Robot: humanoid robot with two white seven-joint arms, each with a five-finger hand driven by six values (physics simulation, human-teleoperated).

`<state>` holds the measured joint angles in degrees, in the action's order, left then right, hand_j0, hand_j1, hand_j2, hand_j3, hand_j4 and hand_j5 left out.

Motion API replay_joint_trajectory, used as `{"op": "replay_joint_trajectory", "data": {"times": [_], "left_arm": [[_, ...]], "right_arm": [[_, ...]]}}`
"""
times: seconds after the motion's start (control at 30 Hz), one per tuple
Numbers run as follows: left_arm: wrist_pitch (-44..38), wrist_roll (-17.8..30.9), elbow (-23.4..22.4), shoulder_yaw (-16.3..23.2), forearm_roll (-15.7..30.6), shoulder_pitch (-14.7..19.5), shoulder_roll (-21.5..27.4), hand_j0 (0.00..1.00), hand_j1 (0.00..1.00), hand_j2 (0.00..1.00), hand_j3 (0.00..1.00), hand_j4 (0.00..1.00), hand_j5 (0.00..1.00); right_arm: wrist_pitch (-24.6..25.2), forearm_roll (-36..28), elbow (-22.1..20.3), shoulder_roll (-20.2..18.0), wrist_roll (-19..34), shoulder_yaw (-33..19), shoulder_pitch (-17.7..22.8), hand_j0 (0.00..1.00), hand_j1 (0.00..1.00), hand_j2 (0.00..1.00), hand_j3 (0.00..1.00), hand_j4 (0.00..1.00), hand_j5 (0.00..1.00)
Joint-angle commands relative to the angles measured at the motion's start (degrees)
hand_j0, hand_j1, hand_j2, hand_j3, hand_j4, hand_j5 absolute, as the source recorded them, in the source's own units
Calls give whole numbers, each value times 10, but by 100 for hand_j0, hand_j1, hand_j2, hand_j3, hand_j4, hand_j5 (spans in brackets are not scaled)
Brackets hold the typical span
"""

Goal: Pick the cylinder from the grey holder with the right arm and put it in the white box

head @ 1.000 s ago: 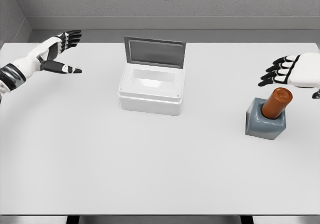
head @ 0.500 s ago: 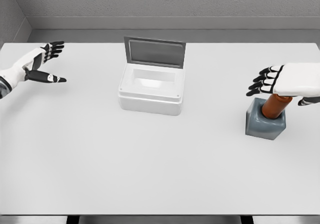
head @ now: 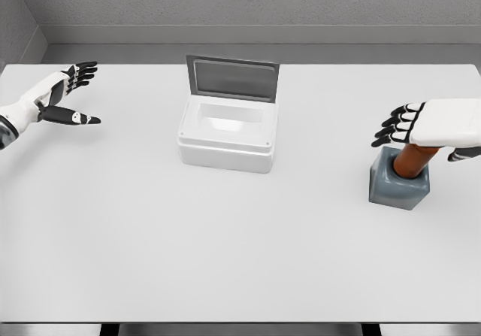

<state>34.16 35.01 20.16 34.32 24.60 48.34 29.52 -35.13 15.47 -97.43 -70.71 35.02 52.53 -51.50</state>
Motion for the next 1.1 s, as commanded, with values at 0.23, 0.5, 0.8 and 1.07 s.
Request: {"op": "replay_joint_trajectory", "data": {"times": [0.23, 0.5, 0.8, 1.07], "left_arm": [[0, 0, 1, -3, 5, 0, -2, 100, 100, 100, 100, 100, 100], [1, 0, 3, -3, 5, -1, -2, 100, 100, 100, 100, 100, 100], [0, 0, 2, -5, 6, 1, 1, 100, 100, 100, 100, 100, 100], [0, 0, 2, -7, 8, 1, 2, 100, 100, 100, 100, 100, 100]], "right_arm": [[1, 12, 11, 12, 0, 11, 3, 100, 100, 100, 100, 100, 100], [1, 18, 15, 13, 0, 11, 3, 100, 100, 100, 100, 100, 100], [1, 20, 15, 11, 0, 10, 3, 96, 96, 96, 96, 96, 96], [1, 20, 12, 7, 0, 12, 3, 78, 78, 78, 78, 78, 78]]}}
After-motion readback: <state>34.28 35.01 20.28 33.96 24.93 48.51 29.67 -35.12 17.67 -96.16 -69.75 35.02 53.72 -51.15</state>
